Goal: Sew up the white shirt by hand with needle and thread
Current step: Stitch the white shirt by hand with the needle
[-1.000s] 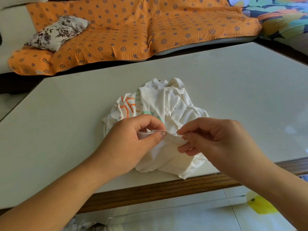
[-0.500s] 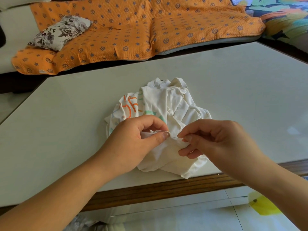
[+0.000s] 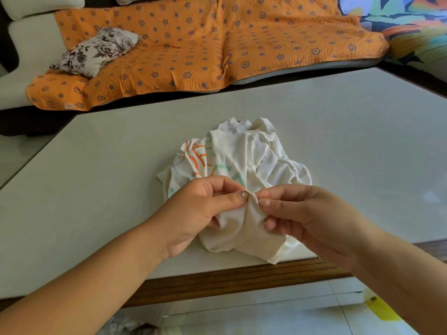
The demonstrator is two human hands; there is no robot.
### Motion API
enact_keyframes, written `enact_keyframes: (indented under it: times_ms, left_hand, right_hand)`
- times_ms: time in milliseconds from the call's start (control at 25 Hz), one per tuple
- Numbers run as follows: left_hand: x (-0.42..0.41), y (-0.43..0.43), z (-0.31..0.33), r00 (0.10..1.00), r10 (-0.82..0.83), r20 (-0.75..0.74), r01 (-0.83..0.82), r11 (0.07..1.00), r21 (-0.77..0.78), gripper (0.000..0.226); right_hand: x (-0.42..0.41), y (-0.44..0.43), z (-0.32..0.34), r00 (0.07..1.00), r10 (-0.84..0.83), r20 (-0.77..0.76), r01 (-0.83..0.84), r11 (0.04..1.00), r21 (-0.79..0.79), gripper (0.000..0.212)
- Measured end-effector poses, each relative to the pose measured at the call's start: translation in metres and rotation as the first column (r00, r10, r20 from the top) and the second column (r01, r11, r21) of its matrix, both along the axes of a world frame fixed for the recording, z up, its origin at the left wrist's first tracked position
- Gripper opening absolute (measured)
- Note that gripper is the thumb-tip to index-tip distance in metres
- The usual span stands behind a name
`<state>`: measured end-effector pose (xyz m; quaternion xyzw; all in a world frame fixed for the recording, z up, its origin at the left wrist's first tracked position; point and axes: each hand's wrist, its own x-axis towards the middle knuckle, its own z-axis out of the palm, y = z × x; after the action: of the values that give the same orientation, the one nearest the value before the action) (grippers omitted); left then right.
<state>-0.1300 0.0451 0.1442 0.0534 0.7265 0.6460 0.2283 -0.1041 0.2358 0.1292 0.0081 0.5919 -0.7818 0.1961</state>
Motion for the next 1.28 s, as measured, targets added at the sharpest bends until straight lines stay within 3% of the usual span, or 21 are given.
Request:
enact_keyframes:
  times_ms: [160, 360, 560, 640, 880, 1040, 1160, 1280]
  left_hand:
    - [-0.001, -0.001, -0.001, 0.992, -0.015, 0.123, 0.001, 0.994, 0.113, 0.006]
    - [0.001, 0.003, 0.001, 0.985, 0.010, 0.173, -0.036, 0.988, 0.149, 0.010]
    - [0.001, 0.005, 0.000, 0.986, 0.011, 0.165, -0.026, 0.996, 0.089, 0.014]
    - [-0.001, 0.005, -0.001, 0.985, 0.014, 0.174, -0.029, 0.996, 0.083, 0.022]
    - [0.000, 0.007, -0.004, 1.000, -0.010, 0.001, 0.010, 0.994, -0.109, 0.029]
    - [0.000, 0.012, -0.004, 0.998, 0.018, -0.065, -0.025, 0.994, -0.102, 0.019]
    - [0.000, 0.013, -0.006, 0.996, 0.053, -0.071, -0.059, 0.994, -0.093, 0.005]
    - [0.000, 0.011, -0.007, 0.996, 0.078, -0.035, -0.080, 0.995, -0.065, 0.005]
  right_hand:
    - [-0.002, -0.003, -0.002, 0.992, 0.056, 0.113, -0.036, 0.983, -0.179, 0.014]
    - [-0.002, -0.002, -0.003, 0.993, 0.052, 0.106, -0.033, 0.984, -0.175, 0.008]
    - [0.002, -0.003, -0.001, 0.991, -0.028, -0.133, 0.038, 0.997, 0.067, 0.028]
    - [0.004, -0.004, 0.003, 0.971, -0.020, -0.237, 0.064, 0.982, 0.180, 0.025]
    - [0.004, -0.003, 0.011, 0.974, 0.012, -0.226, 0.060, 0.949, 0.308, 0.007]
    - [0.005, -0.005, 0.013, 0.941, -0.078, -0.328, 0.218, 0.883, 0.416, 0.005]
    - [-0.004, 0.002, 0.017, 0.922, -0.239, -0.304, 0.328, 0.900, 0.286, 0.011]
    - [-0.016, 0.013, 0.022, 0.950, -0.304, -0.064, 0.301, 0.952, -0.062, 0.012]
